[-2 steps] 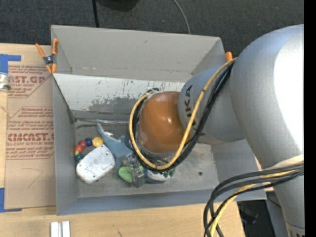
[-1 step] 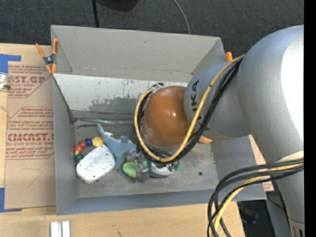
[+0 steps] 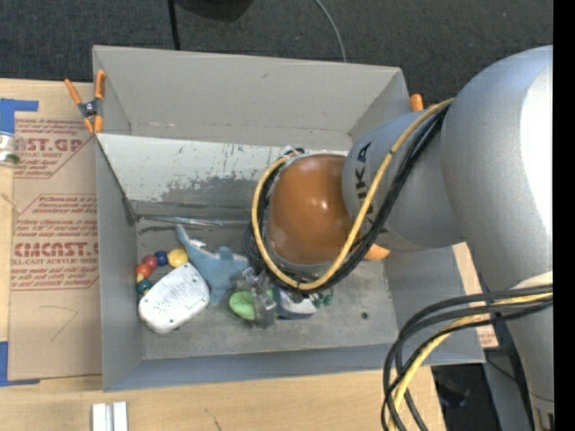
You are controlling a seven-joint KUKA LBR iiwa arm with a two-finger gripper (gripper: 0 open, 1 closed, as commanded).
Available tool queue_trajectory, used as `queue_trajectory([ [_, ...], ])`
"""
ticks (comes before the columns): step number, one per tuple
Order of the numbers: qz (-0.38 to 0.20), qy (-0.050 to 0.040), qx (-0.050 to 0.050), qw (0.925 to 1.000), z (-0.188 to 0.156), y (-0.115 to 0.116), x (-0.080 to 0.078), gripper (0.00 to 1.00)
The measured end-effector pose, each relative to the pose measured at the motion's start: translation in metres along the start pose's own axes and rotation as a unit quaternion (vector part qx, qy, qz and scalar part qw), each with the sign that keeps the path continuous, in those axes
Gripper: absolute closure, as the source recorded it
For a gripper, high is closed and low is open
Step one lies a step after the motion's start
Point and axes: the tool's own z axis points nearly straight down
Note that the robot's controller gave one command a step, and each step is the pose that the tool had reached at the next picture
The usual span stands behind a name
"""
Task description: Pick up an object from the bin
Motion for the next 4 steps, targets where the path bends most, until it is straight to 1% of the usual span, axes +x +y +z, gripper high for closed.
queue_trajectory([
  [1,-0.031,0.0003,-0.001,0.9995,0.0003,-0.0103,-0.0018,1.00],
  [4,-0.030,0.0002,-0.002,0.9995,0.0003,-0.0104,-0.0017,1.00],
])
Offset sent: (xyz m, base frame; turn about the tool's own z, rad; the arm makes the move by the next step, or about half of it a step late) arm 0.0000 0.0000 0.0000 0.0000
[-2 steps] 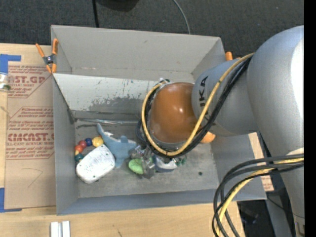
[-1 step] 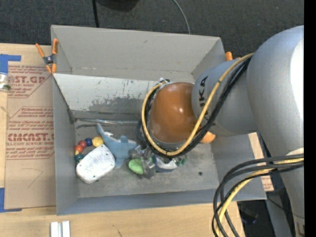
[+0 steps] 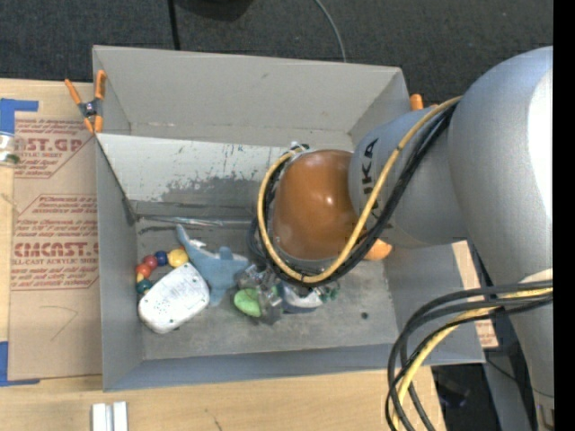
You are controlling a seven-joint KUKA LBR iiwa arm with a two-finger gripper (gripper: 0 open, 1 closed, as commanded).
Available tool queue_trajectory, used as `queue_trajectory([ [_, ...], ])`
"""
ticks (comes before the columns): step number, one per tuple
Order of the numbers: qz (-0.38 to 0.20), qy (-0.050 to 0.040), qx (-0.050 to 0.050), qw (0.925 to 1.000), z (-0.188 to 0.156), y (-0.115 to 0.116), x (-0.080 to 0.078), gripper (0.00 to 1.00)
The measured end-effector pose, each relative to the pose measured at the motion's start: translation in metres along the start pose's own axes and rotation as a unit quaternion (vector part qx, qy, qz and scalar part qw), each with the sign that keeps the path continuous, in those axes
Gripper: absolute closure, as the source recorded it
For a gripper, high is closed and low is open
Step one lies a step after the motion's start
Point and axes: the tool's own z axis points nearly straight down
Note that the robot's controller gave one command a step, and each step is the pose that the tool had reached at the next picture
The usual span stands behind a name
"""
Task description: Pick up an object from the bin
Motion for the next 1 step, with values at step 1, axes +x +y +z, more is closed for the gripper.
queue_trajectory([
  [1,0.000,0.0000,0.000,1.0000,0.0000,0.0000,0.0000,1.00],
])
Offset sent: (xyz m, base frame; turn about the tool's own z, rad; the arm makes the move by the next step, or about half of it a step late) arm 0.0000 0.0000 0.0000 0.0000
